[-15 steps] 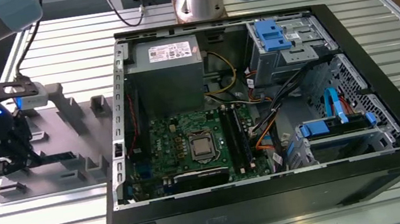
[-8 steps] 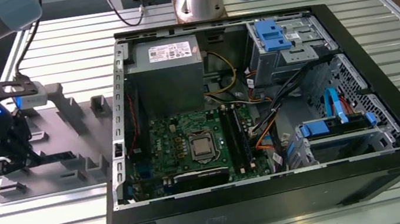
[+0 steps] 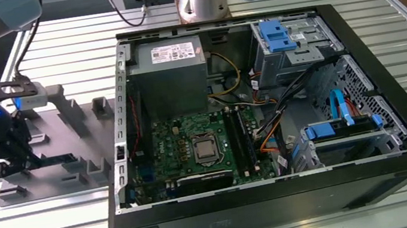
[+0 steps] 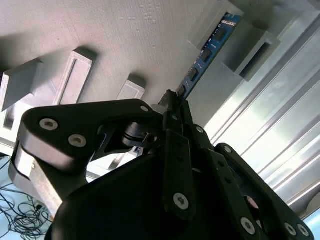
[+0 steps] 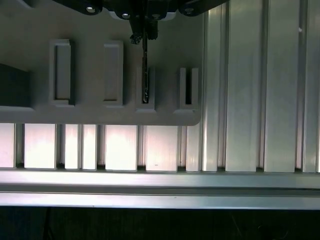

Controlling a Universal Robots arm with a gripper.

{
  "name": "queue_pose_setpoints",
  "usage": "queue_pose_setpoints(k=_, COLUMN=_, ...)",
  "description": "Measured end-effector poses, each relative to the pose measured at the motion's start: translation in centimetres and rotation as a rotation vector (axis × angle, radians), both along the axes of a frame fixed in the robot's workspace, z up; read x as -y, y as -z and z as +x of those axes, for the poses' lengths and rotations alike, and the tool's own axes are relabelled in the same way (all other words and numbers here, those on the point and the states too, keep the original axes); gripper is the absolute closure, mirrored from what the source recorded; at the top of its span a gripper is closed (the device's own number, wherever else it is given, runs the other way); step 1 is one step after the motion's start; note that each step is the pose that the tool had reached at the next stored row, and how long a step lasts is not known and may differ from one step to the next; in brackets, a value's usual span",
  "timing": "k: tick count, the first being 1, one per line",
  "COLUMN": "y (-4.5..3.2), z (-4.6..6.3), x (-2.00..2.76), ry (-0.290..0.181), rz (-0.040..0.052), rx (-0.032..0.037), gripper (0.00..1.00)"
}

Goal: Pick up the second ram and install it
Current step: 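Pick up the second ram and move it above second insertion slot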

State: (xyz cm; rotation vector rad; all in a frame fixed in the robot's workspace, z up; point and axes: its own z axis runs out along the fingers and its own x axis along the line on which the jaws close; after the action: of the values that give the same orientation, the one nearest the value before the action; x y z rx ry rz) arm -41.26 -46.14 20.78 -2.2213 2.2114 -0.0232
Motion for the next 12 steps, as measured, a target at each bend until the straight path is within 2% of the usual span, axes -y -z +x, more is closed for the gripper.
queue_pose_setpoints(k=12, y=-0.37, z=0.00, x=0.00, ry=0.000, rz=0.0000, rx=0.0001, gripper=0.86)
